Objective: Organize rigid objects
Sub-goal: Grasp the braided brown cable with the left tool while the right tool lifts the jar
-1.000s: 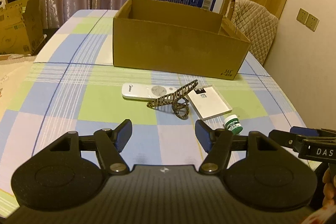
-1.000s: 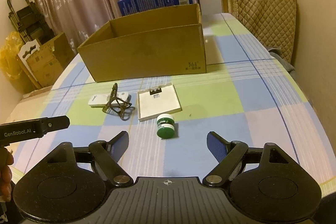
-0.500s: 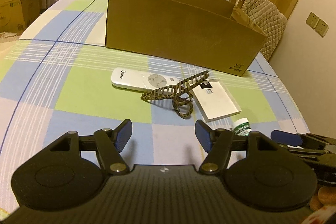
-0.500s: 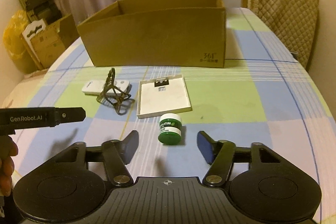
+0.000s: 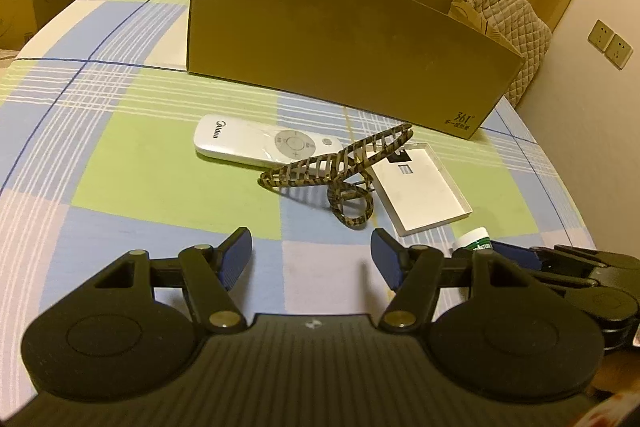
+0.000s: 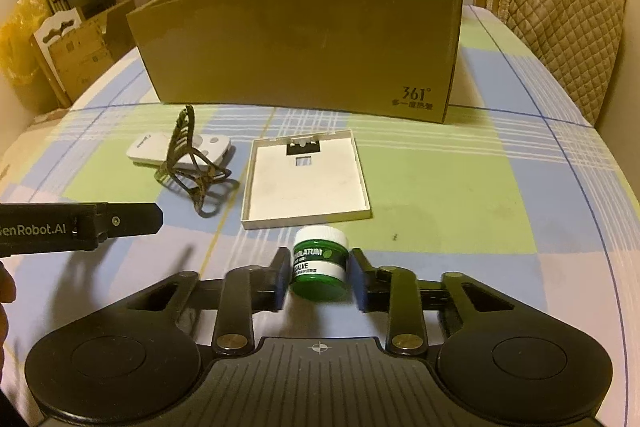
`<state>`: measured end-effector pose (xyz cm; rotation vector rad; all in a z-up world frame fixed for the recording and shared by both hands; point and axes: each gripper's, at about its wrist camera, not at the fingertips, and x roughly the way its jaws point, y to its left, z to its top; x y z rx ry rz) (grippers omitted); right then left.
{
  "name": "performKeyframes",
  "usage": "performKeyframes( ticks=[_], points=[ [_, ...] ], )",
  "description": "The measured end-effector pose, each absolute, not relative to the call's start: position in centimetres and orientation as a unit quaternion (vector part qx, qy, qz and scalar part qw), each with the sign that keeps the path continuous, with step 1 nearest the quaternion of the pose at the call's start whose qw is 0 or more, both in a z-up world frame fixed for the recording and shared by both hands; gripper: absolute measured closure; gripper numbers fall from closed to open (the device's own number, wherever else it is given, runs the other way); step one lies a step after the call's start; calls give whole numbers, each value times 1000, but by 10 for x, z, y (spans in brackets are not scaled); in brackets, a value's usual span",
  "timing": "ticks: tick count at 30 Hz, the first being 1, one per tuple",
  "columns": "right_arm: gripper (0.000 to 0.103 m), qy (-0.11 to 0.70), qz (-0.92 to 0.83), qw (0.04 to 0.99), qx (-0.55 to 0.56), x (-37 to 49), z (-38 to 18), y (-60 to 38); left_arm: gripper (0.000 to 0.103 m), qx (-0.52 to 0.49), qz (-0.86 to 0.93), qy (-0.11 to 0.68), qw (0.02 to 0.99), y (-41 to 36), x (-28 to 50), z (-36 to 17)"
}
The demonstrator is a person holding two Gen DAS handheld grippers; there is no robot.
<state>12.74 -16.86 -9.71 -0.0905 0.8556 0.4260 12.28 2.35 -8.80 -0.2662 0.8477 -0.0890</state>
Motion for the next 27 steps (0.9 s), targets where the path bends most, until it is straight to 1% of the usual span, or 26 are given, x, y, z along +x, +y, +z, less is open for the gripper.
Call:
performKeyframes(
  ticks=[10,13,18,20,27],
  points=[
    [77,400,182,898,-18,126,-85,-191,43,-158,-42,413,896,18,137,-94],
    [77,400,173,900,-14,127,-83,-200,51,-175,-46,411,893,16,145,-97],
    [77,402,162,901,-9,129,-83,-209,58,-200,-36,404,892,14,157,-102],
    [77,402,161,901,-9,129,-84,-209,64,-212,-34,401,891,13,161,-103],
    [77,403,164,900,-5,131,-85,-207,74,-244,-25,393,886,18,167,-106]
  ],
)
